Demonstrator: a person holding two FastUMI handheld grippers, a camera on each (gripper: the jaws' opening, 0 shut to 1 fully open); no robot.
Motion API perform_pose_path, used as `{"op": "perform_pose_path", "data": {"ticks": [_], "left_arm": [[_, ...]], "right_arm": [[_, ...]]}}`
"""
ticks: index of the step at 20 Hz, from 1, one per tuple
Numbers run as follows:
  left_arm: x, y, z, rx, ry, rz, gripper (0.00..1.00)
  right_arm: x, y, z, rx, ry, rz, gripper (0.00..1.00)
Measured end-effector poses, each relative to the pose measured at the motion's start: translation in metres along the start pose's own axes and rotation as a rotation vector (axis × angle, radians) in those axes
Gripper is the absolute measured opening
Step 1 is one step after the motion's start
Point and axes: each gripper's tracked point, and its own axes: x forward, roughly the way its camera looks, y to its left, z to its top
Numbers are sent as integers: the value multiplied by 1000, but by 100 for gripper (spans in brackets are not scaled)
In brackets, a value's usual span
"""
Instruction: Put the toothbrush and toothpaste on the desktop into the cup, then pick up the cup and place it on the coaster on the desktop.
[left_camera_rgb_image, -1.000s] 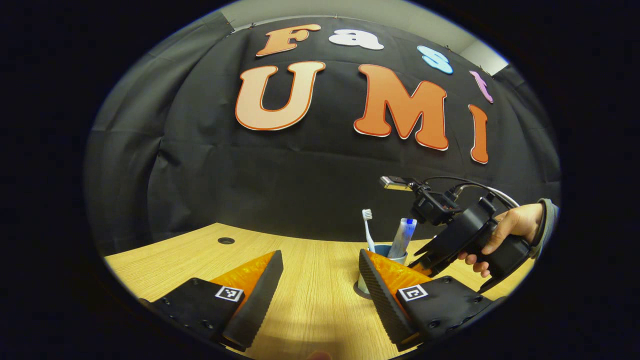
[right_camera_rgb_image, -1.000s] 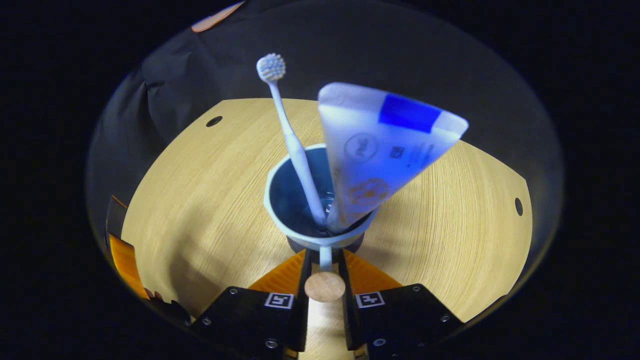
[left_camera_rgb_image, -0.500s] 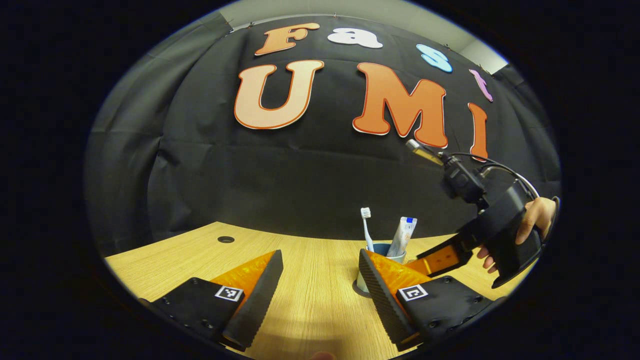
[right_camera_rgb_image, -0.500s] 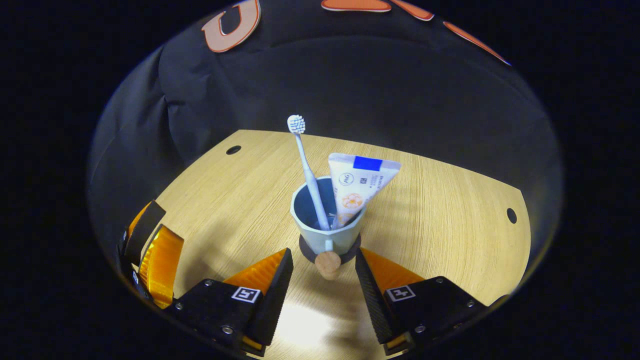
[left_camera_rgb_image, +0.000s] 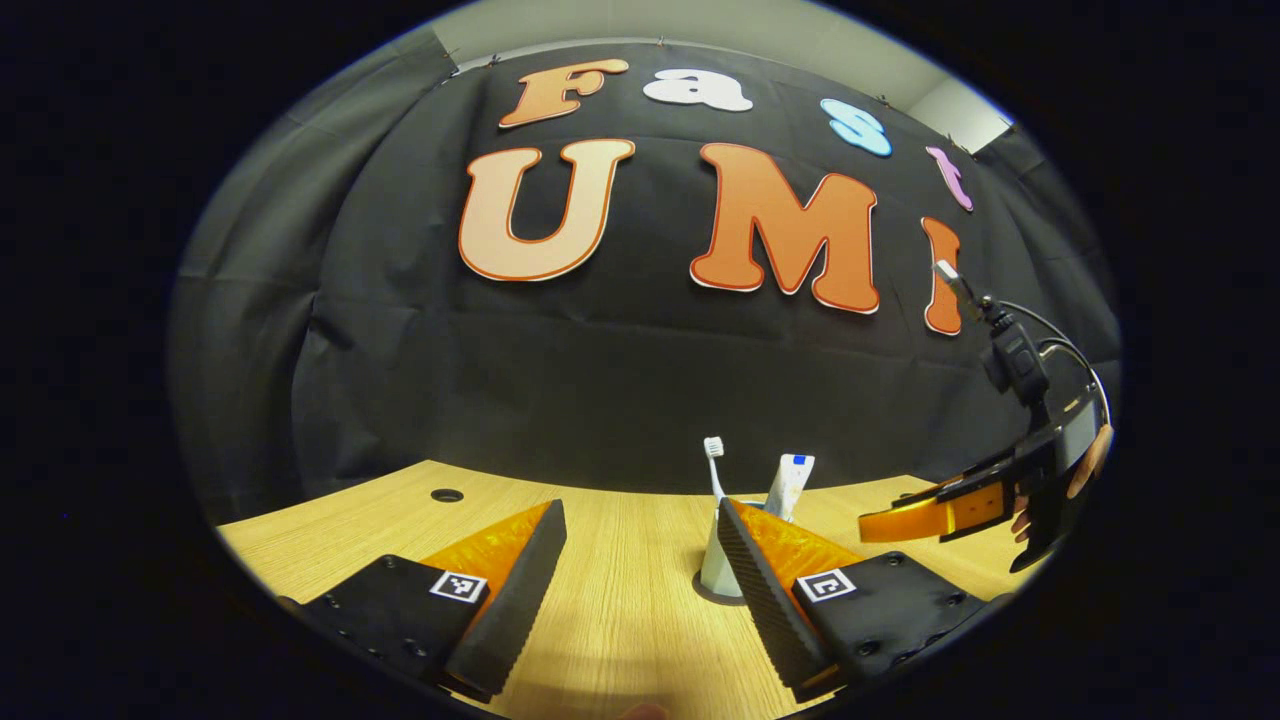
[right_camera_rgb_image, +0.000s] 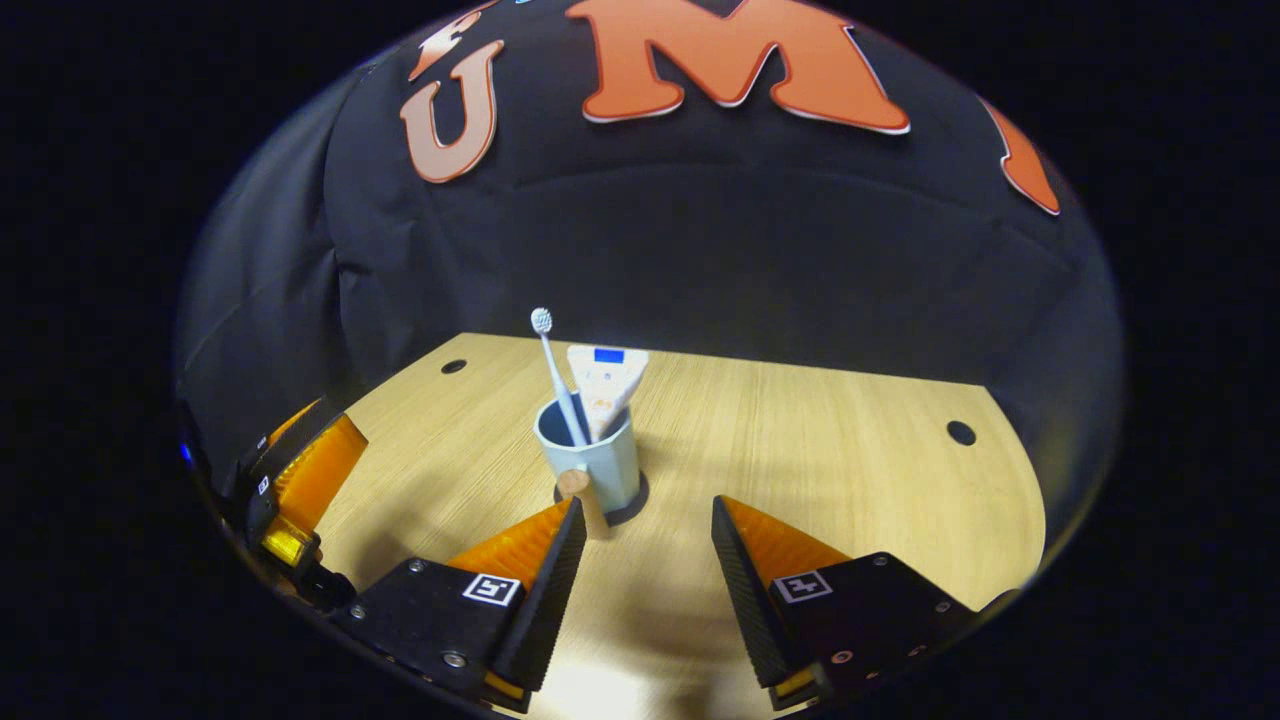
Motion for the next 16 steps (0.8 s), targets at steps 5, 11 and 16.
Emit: {"op": "perform_pose_path", "data": {"ticks": [5,11,16], "left_arm": [[-4,-24,12,-44,1,-64,97],[-9,-58,59,-86,-49,-142,97],[0,-69,82,-92,-132,-94,97]], "right_arm": [[-32,-21,29,29,-167,-32,77],[-58,-45,54,24,-345,-104,77],[-64,-51,61,42,-457,-133,77]]}}
